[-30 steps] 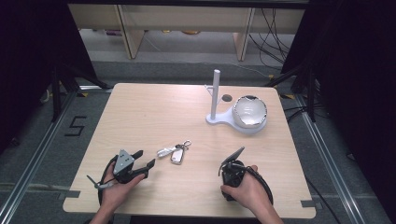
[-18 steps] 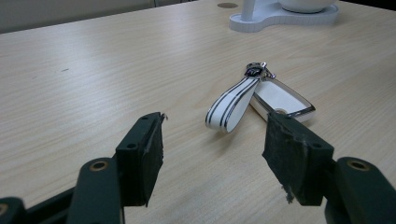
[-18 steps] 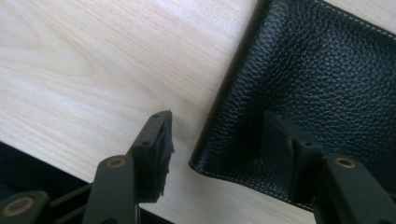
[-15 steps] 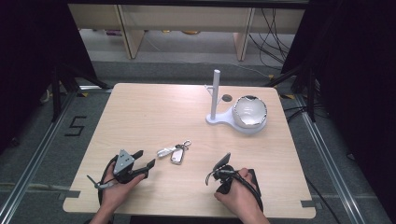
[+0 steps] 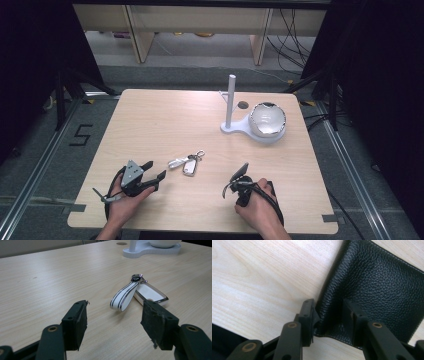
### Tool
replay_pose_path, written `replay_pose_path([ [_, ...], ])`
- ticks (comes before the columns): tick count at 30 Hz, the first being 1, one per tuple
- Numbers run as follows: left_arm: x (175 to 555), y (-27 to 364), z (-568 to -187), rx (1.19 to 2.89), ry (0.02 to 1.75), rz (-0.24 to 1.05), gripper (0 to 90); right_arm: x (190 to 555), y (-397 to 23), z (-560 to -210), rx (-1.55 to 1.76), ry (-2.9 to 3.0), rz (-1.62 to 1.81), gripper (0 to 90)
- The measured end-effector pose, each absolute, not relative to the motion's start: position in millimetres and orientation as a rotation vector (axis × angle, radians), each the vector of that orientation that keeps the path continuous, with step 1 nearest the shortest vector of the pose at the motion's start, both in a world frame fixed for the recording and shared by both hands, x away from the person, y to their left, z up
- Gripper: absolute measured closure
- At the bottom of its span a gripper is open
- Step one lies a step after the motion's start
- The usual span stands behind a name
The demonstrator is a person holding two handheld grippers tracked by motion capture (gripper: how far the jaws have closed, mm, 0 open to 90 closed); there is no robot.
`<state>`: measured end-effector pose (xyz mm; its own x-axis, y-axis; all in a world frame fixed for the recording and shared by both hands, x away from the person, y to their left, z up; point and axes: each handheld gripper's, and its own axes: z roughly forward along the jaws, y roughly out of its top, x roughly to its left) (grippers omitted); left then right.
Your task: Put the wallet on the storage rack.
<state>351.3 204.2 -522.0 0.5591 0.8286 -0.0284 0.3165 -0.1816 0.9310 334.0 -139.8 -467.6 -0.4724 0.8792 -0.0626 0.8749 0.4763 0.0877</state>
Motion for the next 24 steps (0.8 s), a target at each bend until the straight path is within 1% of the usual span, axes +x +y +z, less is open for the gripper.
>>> replay_pose_path([
  [1,351.3,204.2,-522.0,1.752,0.953,0.615,36.6,335.0,-141.4,-467.5,1.586,2.6,0.067,70.7],
  [2,351.3,204.3,-522.1,1.748,0.953,0.615,36.6,335.0,-141.4,-467.5,1.586,2.6,0.067,70.7],
  [6,351.0,204.6,-521.8,1.748,0.963,0.614,36.5,340.0,-150.9,-462.3,1.592,2.681,0.126,78.7],
  [11,351.0,204.9,-521.9,1.744,0.964,0.613,36.4,340.1,-158.2,-453.1,1.573,2.683,0.163,80.5],
  [17,350.9,204.4,-521.7,1.751,0.962,0.616,36.5,339.7,-173.7,-414.0,1.536,2.654,0.258,81.0],
  [24,351.1,204.6,-521.8,1.748,0.965,0.613,36.4,360.3,-198.4,-370.0,1.552,2.613,0.306,81.4],
])
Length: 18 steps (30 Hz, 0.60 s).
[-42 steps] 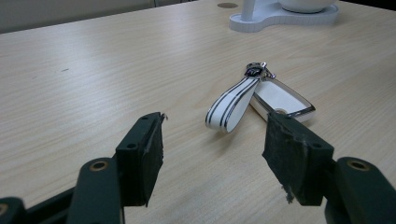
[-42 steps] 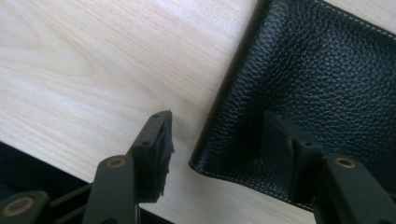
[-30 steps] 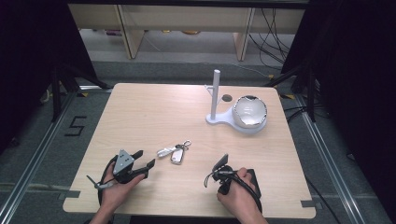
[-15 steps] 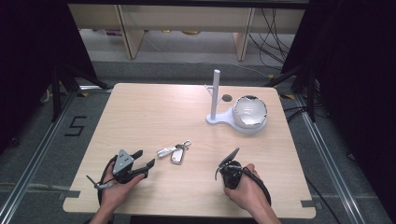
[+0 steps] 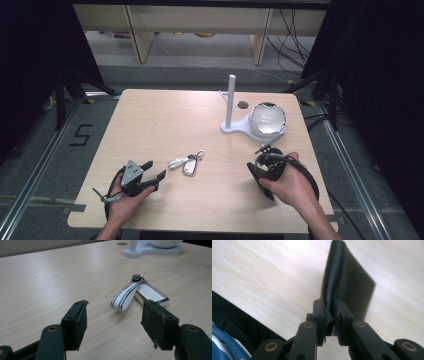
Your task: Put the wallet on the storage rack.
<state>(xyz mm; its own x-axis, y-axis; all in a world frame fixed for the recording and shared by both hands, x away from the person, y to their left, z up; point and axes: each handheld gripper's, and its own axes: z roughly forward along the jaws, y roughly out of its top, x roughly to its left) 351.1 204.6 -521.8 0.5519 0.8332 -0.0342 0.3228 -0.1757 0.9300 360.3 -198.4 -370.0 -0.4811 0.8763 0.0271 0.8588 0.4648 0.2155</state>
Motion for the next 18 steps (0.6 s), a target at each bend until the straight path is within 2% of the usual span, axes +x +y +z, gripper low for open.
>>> replay_pose_path([
  [18,351.1,205.4,-521.9,1.742,0.967,0.611,36.3,398.3,-222.9,-342.3,1.586,2.617,0.388,81.3],
])
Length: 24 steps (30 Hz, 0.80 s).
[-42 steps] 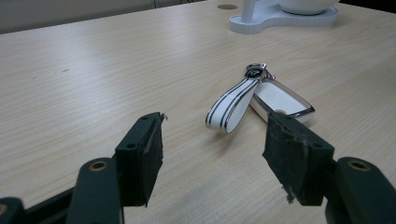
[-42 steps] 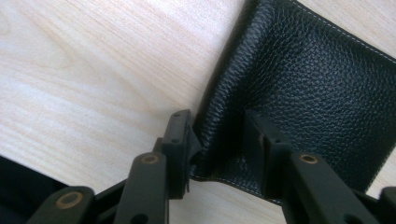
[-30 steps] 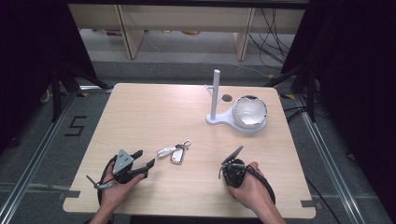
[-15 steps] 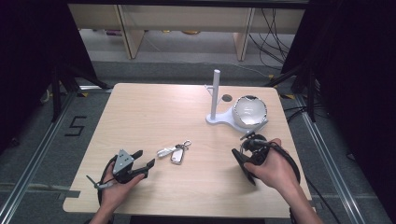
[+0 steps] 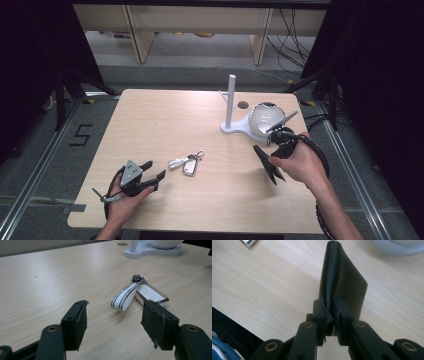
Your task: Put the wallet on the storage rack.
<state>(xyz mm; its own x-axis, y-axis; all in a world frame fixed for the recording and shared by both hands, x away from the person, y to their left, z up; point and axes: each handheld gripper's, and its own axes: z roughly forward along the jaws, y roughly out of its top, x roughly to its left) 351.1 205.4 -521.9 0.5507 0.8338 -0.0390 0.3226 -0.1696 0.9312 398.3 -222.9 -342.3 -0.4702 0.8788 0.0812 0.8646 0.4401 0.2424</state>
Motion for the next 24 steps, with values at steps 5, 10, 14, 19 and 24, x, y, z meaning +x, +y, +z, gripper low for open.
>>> replay_pose_path([
  [5,351.3,205.7,-521.8,1.745,0.961,0.612,36.3,407.4,-227.9,-338.5,1.586,2.592,0.437,81.3],
  [10,351.2,205.6,-521.8,1.746,0.96,0.613,36.2,415.1,-232.1,-333.8,1.62,2.574,0.453,81.3],
  [14,351.3,205.6,-521.8,1.746,0.96,0.613,36.2,420.4,-234.2,-329.2,1.656,2.558,0.483,81.3],
  [19,351.2,205.4,-521.8,1.748,0.96,0.615,36.3,425.5,-235.8,-321.2,1.662,2.544,0.499,81.3],
  [24,351.4,205.7,-522.0,1.741,0.958,0.611,36.2,433.4,-240.9,-314.3,1.655,2.532,0.523,81.3],
])
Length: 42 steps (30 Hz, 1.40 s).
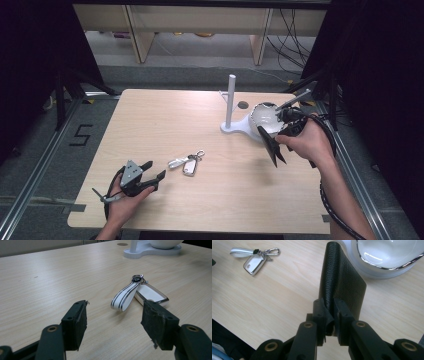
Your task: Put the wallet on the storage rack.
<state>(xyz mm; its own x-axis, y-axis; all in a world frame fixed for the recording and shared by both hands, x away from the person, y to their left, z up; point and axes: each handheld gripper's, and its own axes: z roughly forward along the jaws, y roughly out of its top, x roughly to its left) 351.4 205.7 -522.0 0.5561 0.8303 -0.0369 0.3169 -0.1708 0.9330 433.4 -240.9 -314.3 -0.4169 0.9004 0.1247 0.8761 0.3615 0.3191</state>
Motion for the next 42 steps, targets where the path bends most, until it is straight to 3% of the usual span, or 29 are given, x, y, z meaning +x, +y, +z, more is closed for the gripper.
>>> replay_pose_path([
  [41,351.5,206.2,-521.8,1.743,0.966,0.609,36.2,508.6,-258.4,-293.6,1.723,2.466,0.694,81.3],
  [42,351.5,206.1,-521.7,1.744,0.968,0.609,36.2,513.0,-262.6,-295.2,1.614,2.504,0.728,81.3],
])
